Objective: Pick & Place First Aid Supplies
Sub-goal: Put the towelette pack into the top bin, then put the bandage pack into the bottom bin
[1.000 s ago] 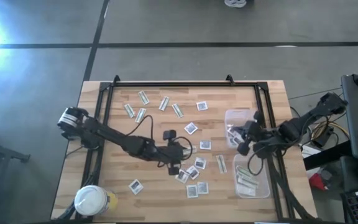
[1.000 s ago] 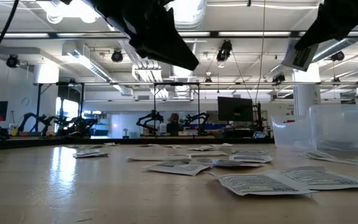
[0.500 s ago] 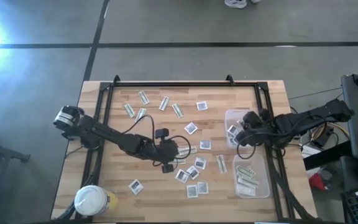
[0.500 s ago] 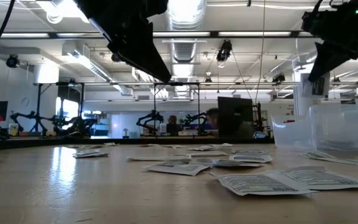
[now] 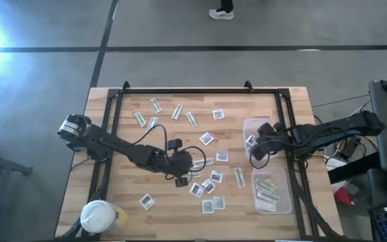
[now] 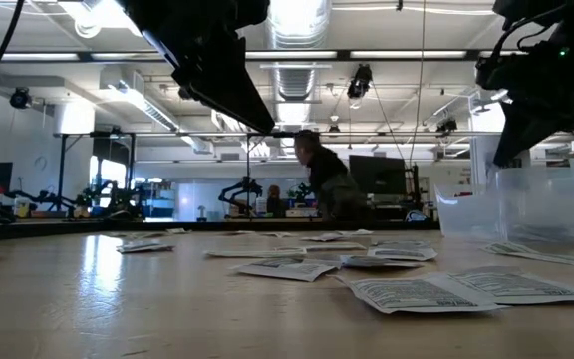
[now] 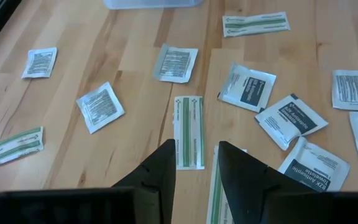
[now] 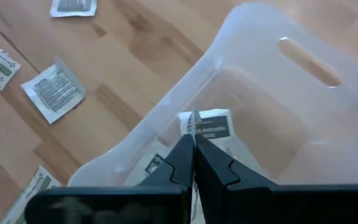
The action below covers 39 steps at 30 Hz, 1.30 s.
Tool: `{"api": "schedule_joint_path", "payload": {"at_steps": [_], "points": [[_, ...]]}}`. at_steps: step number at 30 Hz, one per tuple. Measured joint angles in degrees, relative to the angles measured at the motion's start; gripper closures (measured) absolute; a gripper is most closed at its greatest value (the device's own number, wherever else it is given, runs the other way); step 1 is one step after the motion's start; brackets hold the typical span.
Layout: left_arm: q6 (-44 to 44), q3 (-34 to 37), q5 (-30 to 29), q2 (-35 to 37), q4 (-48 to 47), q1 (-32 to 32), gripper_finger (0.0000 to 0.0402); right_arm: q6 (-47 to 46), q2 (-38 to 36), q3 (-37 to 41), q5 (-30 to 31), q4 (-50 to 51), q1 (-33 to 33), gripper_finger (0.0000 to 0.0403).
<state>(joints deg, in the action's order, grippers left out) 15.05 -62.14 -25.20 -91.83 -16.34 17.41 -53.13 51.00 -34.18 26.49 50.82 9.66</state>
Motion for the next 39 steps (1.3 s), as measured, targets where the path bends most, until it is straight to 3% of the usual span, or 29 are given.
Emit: {"api": "schedule_joint_path", "payload": {"at_steps": [13,24,34,39], "points": [[-0.1,0.0,0.0,0.0,0.0,0.0,0.0287,-2.7,0.0,4.4,-3.1,-3.4,0.0,0.0394],[0.0,0.1,0.8,-0.1,0.0,0.0,0.0287,-1.0,0.0,3.0,-3.6,-2.9,0.0,0.0391],[0.1,0.1,2.0,-0.1,-0.2,0.3,0.0287,-0.7,0.0,1.0,-3.6,1.8,0.0,0.0308],[1.2,0.1,3.9,-0.1,-1.9,0.6,0.0287,0.5,0.0,-3.8,-5.8,7.3,0.0,0.0276]]}}
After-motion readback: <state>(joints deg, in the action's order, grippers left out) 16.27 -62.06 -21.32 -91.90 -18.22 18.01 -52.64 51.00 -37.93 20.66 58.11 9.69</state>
